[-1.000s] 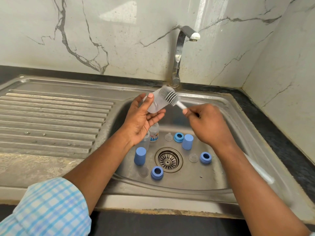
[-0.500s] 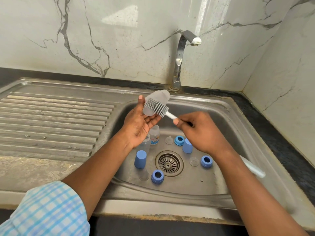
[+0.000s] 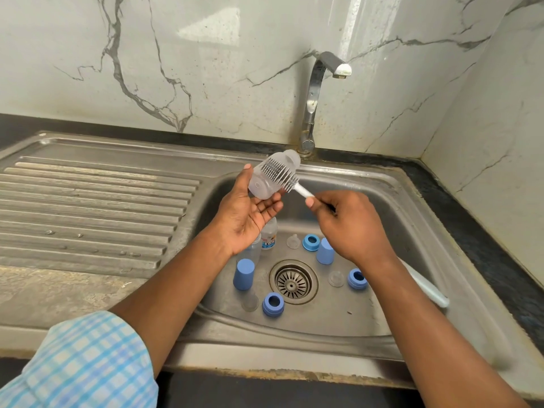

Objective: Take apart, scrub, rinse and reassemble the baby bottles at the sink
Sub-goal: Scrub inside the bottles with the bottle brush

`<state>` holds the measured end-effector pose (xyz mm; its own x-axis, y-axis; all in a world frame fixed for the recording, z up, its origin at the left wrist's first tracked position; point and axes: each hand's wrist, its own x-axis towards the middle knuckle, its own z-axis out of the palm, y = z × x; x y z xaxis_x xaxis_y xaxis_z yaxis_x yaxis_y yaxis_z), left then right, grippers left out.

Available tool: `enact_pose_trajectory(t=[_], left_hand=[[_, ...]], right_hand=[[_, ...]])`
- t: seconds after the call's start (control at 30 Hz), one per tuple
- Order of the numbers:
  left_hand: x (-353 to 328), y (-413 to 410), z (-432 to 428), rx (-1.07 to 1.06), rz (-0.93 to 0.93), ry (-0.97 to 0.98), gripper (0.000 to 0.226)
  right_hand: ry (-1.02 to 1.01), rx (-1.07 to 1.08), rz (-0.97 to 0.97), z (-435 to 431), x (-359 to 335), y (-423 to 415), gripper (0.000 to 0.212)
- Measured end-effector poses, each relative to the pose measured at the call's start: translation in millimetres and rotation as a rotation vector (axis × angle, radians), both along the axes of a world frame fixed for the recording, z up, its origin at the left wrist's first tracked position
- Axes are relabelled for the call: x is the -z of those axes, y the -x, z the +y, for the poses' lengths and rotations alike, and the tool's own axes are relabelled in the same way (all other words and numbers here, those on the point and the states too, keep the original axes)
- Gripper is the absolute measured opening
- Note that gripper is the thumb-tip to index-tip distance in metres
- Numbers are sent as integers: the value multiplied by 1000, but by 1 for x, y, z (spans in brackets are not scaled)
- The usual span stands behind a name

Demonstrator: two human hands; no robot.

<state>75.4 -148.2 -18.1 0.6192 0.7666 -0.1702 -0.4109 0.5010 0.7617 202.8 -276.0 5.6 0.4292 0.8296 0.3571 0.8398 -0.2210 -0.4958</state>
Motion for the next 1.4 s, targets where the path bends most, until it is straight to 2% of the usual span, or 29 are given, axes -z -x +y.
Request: enact_pose_trajectory(t=[0.13,0.27,0.33,0.5,0.57,0.73,0.8,0.93,1.2,1.4], left_hand=[[1,-2,-3,50,24,-25,48],[2,-1,-1,10,32,2,42],[1,1,1,-12,27,12,40],[-3,0,-6,34,19,-10,46],[-3,-1,-7,26,15,12,44],[-2,2,0,-58,-8,61,35],[-4,3,0,-61,-7,62,32],[-6,3,-6,17,29,39,31],[-5,3,-12,75,94,-158,64],[-2,3,-7,8,114,-156,46]], right_hand=[[-44,189,-7,2,-2,-8,47],[17,-26,61,-4,-2,-1,44],[41,-55,40,-4,-3,3,42],[-37,249,4,0,2,-19,42],[-30,214,36,-3,4,-25,43],[54,-95,61,-5,-3,0,38],[40,-34,32,-2,-2,2,36],[-77,184,25,-2,-2,-7,47],[-77,155,45,-3,-2,-7,45],[-15,-1,37,-6,-4,6,42]])
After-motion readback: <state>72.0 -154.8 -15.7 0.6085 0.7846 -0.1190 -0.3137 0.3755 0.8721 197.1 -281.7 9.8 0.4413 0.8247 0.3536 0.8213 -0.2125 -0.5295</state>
